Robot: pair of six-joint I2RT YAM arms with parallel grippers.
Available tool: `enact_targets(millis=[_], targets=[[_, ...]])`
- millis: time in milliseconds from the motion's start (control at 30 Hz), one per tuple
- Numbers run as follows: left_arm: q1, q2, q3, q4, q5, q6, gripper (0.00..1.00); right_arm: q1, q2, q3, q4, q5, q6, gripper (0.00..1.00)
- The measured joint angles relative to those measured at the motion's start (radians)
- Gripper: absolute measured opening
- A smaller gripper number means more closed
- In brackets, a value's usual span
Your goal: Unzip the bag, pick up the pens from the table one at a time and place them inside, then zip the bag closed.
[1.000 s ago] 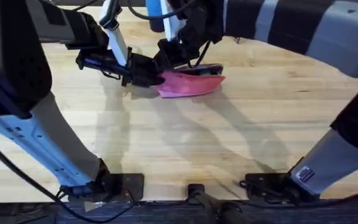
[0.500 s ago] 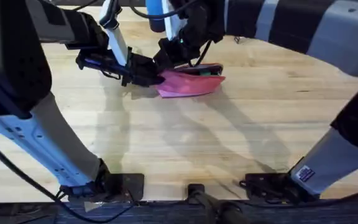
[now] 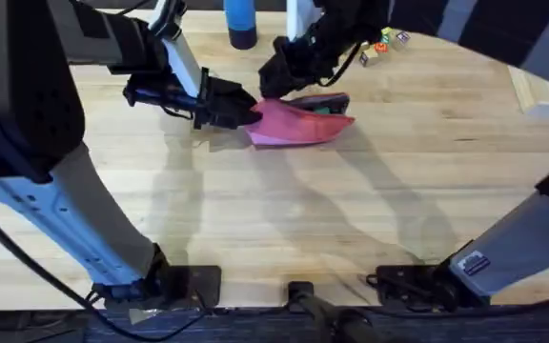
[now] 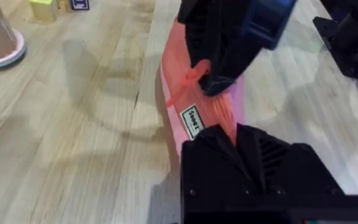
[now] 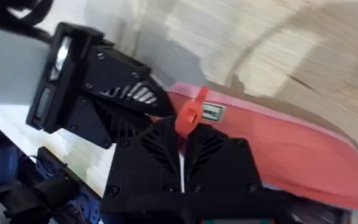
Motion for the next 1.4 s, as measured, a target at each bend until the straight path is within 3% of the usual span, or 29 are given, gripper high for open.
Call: enact_targets(millis=[833,1133,1400], targets=[[-0.029,0.000,0.000,0.007,0.016,0.000,0.044,-0.172,0.000,0.009,-0.166,-0.040,-0.060,0.032],[-0.008,0.001,-0.001,0.000,-0.045,0.000,0.044,-0.366,-0.005,0.009,-0.203,0.106,-0.080,0.032],[-0.008,0.001,-0.001,0.003,-0.045,0.000,0.043,-0.387,-0.007,0.009,-0.210,0.105,-0.082,0.032]])
